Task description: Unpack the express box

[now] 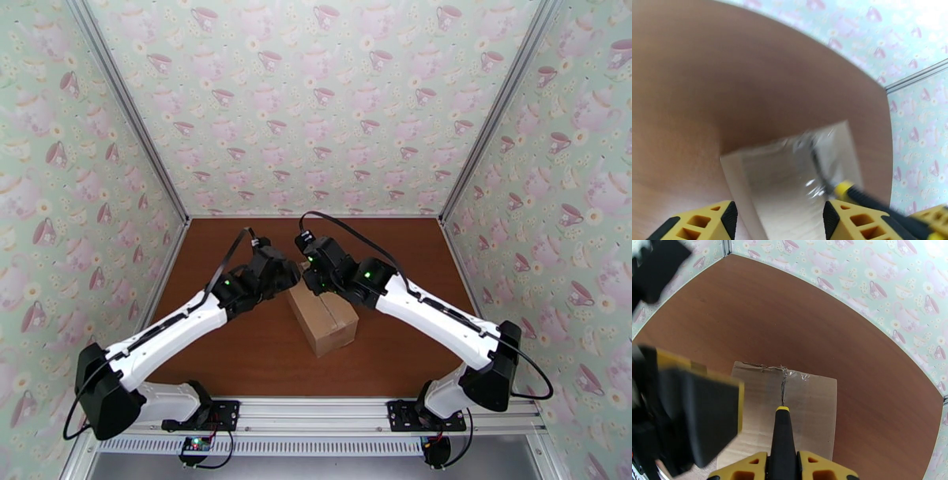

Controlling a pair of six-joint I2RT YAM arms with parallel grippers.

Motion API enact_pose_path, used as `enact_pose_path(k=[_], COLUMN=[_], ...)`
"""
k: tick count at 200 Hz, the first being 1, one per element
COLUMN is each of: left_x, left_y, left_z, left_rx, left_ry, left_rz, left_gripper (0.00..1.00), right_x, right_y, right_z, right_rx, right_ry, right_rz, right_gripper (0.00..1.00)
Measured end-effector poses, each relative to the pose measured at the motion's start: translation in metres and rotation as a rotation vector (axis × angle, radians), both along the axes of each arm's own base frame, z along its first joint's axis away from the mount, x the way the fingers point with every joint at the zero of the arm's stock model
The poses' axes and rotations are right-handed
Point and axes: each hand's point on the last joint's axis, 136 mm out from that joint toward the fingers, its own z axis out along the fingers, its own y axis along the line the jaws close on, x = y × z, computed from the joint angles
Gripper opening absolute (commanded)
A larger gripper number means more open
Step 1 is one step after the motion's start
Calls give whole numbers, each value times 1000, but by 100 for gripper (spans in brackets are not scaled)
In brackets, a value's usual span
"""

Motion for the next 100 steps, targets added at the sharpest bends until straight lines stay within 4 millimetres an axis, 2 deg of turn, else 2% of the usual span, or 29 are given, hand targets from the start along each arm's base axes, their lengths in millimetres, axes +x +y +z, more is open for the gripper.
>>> enact_pose_path(k=[16, 30, 75, 100], left_x=[11, 20, 39, 43], left_y=[5, 9, 13, 12], left_z=[8, 6, -40, -54], left_rx=[31, 64, 136, 149], left_ry=[-14, -10, 102, 133], left_rz=[1, -3, -103, -179], left_gripper=[64, 64, 64, 65], right_x=[0, 0, -1, -1], right_y=[0, 0, -1, -1], right_z=[0, 0, -1, -1], right_rx=[2, 4, 4, 1], right_ry=[5, 6, 9, 11], right_rz=[-4, -7, -9, -9], right_gripper=[0, 0, 0, 0])
